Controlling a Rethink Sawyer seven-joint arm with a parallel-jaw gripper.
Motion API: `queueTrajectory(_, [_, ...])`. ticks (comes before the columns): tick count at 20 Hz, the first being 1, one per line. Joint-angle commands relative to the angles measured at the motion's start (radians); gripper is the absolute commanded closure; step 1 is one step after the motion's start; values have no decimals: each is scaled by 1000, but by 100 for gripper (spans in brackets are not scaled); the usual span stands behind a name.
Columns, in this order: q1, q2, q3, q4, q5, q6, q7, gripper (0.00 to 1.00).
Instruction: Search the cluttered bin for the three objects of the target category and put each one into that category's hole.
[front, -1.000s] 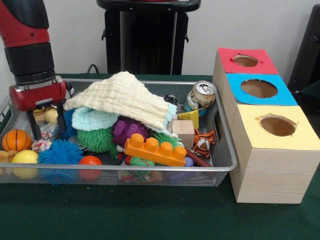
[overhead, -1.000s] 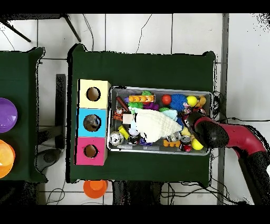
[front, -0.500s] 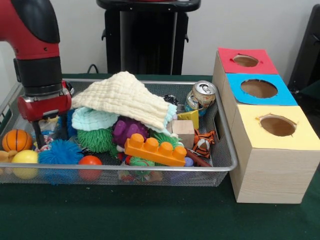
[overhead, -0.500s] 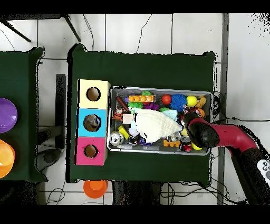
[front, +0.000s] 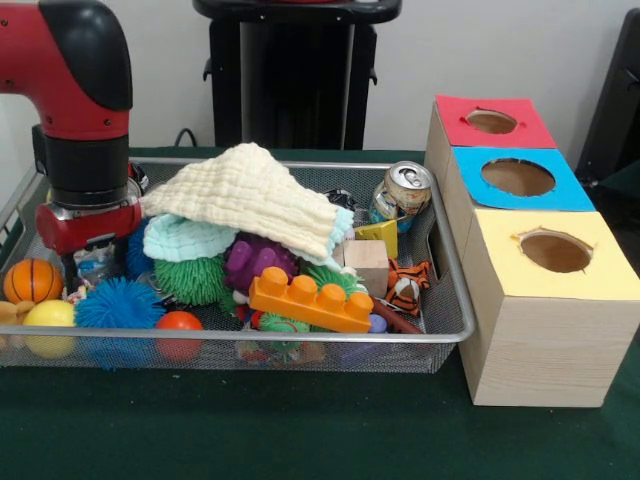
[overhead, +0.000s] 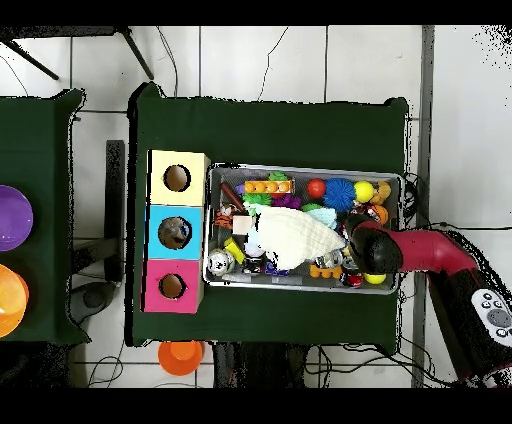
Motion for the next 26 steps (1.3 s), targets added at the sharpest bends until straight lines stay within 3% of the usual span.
queueTrajectory(1, [80, 5, -213, -73, -15, 64, 262, 0])
queueTrajectory(5, [108, -7, -256, -69, 9, 44, 273, 0])
queueTrajectory(12, [105, -25, -261, -38, 79, 86, 186, 0])
queueTrajectory(26, [91, 10, -255, -30, 131, -19, 172, 0])
